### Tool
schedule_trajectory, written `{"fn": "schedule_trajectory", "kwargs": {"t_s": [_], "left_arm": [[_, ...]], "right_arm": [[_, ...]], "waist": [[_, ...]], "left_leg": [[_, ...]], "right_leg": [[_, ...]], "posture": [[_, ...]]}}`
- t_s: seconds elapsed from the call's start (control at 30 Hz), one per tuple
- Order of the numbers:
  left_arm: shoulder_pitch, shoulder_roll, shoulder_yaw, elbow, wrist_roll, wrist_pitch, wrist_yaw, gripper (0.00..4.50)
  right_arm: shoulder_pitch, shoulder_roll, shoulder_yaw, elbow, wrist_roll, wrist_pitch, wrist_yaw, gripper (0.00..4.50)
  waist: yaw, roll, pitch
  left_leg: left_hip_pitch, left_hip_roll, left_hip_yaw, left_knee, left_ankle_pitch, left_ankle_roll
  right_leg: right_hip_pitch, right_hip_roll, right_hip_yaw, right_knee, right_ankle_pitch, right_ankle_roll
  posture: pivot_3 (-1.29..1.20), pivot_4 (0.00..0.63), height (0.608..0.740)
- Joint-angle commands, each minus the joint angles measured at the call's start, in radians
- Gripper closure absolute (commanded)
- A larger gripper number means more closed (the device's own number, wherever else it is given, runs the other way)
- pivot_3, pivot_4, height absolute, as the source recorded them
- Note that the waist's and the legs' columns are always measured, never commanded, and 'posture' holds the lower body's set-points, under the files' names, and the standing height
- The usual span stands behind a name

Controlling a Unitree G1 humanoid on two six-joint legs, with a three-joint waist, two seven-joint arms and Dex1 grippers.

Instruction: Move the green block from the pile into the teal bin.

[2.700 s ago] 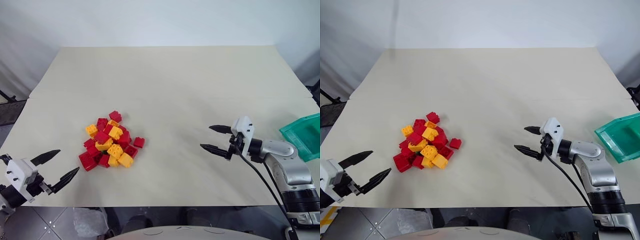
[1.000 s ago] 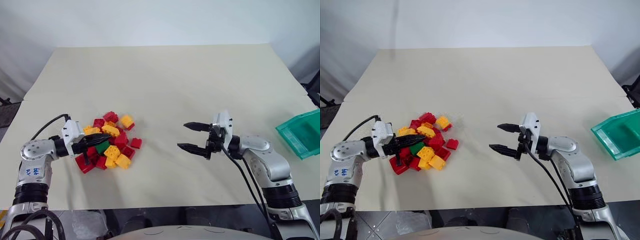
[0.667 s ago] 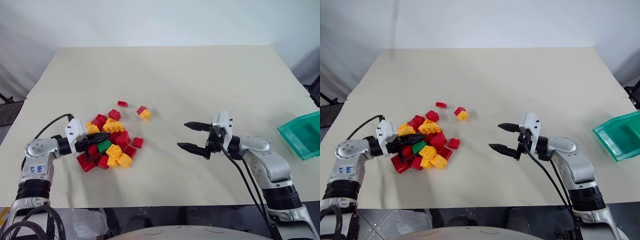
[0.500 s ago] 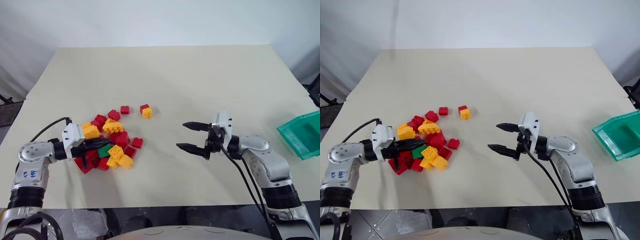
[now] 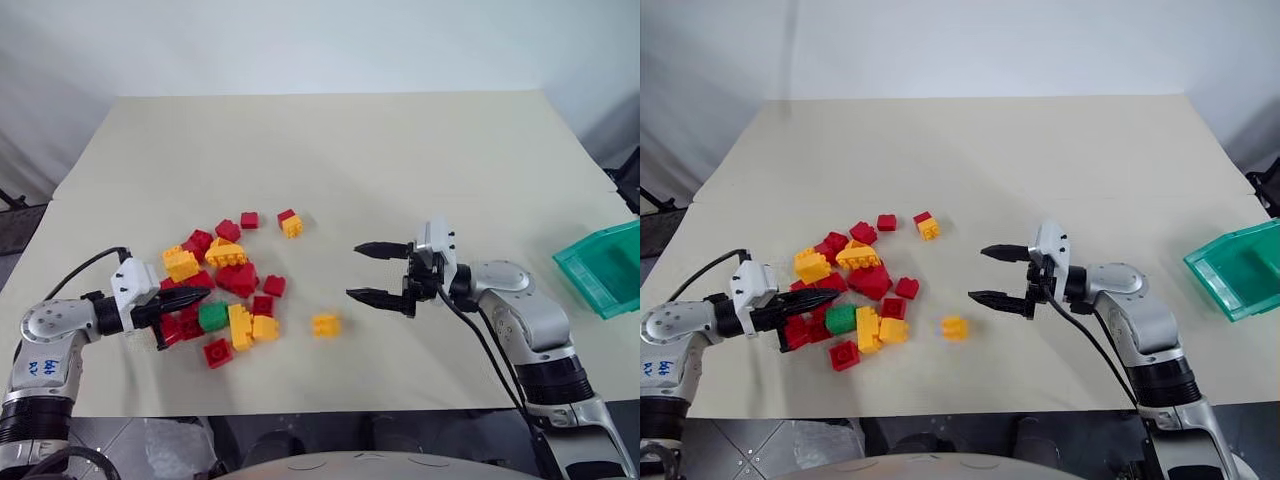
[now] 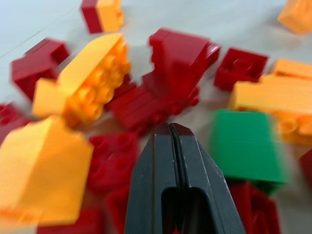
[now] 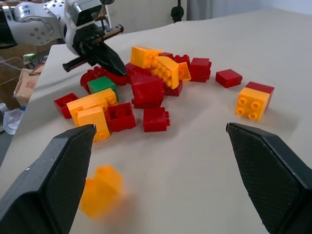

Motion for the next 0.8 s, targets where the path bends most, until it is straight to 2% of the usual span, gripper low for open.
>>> {"fn": "schedule_trajectory", "kwargs": {"t_s": [0.03, 0.2, 0.23, 0.27, 0.33, 0.5, 0.7, 0.73, 0.8], "left_arm": [[0.079, 0.043, 0.090, -0.093, -0.072, 0.070, -0.003, 4.49], [0.212, 0.064, 0.202, -0.203, -0.148, 0.182, 0.016, 4.49], [0.243, 0.069, 0.243, -0.234, -0.192, 0.247, 0.022, 4.31], [0.277, 0.094, 0.281, -0.268, -0.256, 0.361, 0.017, 4.10], [0.338, 0.102, 0.338, -0.321, -0.293, 0.408, 0.005, 3.56], [0.502, 0.076, 0.458, -0.416, -0.294, 0.376, -0.052, 2.04], [0.630, 0.054, 0.529, -0.469, -0.281, 0.342, -0.107, 0.23], [0.621, 0.049, 0.523, -0.483, -0.279, 0.334, -0.092, 0.05], [0.601, 0.044, 0.503, -0.510, -0.273, 0.321, -0.073, 0.05]], "right_arm": [[-0.008, -0.018, -0.006, -0.034, 0.012, -0.001, 0.022, 0.00], [0.002, -0.039, -0.015, -0.033, 0.014, -0.005, 0.040, 0.00], [0.001, -0.041, -0.015, -0.030, 0.013, -0.004, 0.041, 0.00], [0.001, -0.044, -0.016, -0.027, 0.012, -0.005, 0.046, 0.00], [-0.001, -0.047, -0.017, -0.021, 0.013, -0.004, 0.054, 0.00], [-0.012, -0.049, -0.004, -0.002, 0.008, -0.004, 0.077, 0.00], [-0.039, -0.045, 0.006, 0.025, 0.004, -0.007, 0.107, 0.00], [-0.043, -0.041, 0.007, 0.030, 0.001, -0.014, 0.108, 0.00], [-0.045, -0.035, 0.009, 0.028, 0.001, -0.014, 0.109, 0.00]], "waist": [[-0.003, 0.000, 0.000], [0.001, -0.002, 0.001], [0.001, -0.002, 0.001], [0.002, -0.002, 0.001], [0.003, -0.004, 0.003], [0.003, -0.004, 0.003], [0.004, -0.003, 0.004], [0.006, -0.003, 0.004], [0.009, -0.003, 0.004]], "left_leg": [[-0.001, 0.000, 0.000, 0.000, 0.000, 0.000], [-0.001, 0.000, -0.001, 0.000, 0.000, 0.000], [-0.001, 0.000, -0.001, 0.000, 0.000, 0.000], [-0.001, 0.000, -0.001, 0.000, 0.000, 0.000], [-0.001, 0.001, -0.001, 0.000, -0.001, 0.000], [-0.001, 0.001, -0.001, 0.000, -0.001, -0.001], [-0.001, 0.001, -0.001, 0.000, -0.002, -0.001], [-0.001, 0.001, -0.001, 0.000, -0.002, -0.001], [-0.001, 0.001, -0.002, 0.000, -0.002, -0.001]], "right_leg": [[0.000, 0.000, 0.000, 0.000, 0.000, 0.000], [0.000, 0.000, 0.000, -0.001, 0.000, 0.000], [0.000, 0.000, 0.000, -0.001, 0.000, 0.000], [0.000, 0.000, 0.000, -0.002, 0.000, 0.000], [0.000, 0.000, 0.000, -0.002, 0.000, 0.000], [0.000, -0.001, 0.000, -0.002, 0.000, 0.000], [0.000, 0.000, 0.000, -0.003, 0.000, -0.001], [0.000, 0.000, 0.000, -0.003, 0.000, -0.001], [0.000, -0.001, 0.000, -0.003, 0.000, -0.001]], "posture": [[0.00, 0.150, 0.740], [0.00, 0.150, 0.740], [0.00, 0.150, 0.740], [0.00, 0.150, 0.740], [0.00, 0.150, 0.740], [0.00, 0.150, 0.740], [0.00, 0.150, 0.740], [0.00, 0.150, 0.740], [0.00, 0.150, 0.740]]}}
